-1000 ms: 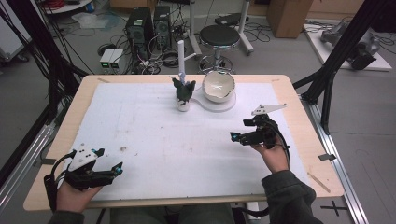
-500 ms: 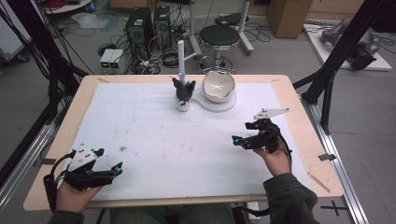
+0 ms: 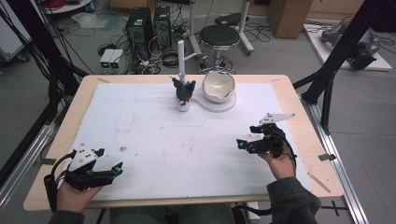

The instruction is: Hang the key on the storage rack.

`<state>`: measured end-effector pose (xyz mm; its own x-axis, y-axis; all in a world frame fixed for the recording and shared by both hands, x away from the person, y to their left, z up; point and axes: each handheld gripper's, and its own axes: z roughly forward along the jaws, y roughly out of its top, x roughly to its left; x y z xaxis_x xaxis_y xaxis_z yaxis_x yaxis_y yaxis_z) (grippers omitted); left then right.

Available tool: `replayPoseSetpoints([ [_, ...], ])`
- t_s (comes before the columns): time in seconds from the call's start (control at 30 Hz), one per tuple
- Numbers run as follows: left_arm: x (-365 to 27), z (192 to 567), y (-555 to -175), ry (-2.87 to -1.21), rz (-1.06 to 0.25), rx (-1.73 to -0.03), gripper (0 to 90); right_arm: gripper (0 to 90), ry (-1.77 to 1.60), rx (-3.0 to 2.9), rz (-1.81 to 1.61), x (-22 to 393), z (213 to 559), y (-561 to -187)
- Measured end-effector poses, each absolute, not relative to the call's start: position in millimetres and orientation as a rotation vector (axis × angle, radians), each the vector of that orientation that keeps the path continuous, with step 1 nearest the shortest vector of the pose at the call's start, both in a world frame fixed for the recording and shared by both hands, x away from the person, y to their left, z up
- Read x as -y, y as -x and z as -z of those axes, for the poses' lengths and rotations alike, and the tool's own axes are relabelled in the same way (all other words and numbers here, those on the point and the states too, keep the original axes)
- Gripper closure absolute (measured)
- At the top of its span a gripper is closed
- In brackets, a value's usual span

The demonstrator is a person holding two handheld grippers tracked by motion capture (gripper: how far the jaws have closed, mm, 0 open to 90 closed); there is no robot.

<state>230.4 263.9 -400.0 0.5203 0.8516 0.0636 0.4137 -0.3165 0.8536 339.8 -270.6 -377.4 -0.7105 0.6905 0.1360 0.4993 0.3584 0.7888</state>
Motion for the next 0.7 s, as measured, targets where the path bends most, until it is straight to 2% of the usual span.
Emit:
replayPoseSetpoints([
  [0.7,-264,401,-230,-1.936,-0.658,-1.034,19.9,12.6,-1.09,-2.351,-1.296,288,381,-322],
])
